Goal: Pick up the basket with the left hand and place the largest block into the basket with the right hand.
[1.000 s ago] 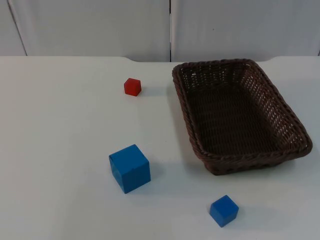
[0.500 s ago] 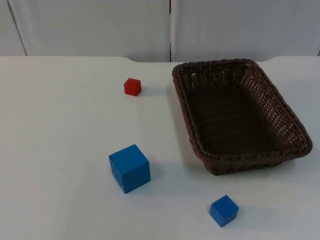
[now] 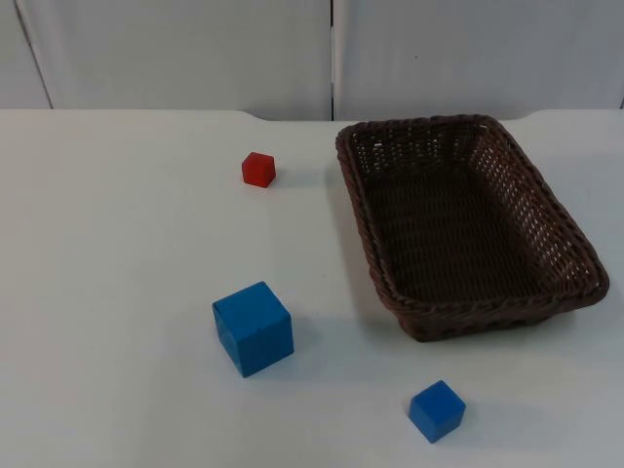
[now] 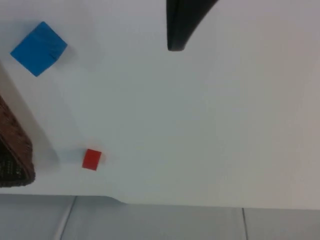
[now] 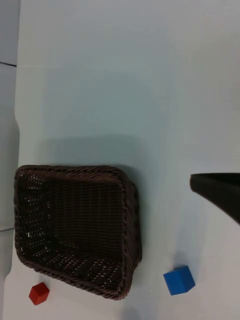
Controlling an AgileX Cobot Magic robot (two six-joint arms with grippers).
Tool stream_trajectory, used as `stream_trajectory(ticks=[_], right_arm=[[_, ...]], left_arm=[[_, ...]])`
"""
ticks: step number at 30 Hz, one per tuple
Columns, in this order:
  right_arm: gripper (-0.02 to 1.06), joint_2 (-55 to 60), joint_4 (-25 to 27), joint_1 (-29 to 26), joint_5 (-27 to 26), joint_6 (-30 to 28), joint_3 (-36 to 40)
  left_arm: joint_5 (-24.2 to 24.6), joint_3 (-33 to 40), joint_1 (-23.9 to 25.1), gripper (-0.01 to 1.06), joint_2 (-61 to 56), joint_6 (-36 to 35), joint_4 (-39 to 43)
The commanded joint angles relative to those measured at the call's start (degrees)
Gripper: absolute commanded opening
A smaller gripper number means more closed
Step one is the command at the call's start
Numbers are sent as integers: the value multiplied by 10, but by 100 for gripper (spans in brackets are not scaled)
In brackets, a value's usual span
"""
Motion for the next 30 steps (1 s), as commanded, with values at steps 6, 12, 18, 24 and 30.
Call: stream_trajectory(ticks=[6,12,18,24,30], right_arm=[[105,-2,0,-4,-3,-2,2],[105,-2,0,-4,-3,-2,2],[105,-2,0,-4,-3,-2,2],[105,-2,0,-4,-3,-2,2],[105,-2,0,-4,-3,-2,2]], left_arm=[[-37,-5,1,105,49,32,-52],[-41,-36,1,105,87,63,-91],[-38,-79,1,105,131,64,-100],[-34,-107,1,105,165,119,-180],[-28,-124,1,105,196,157,-226]])
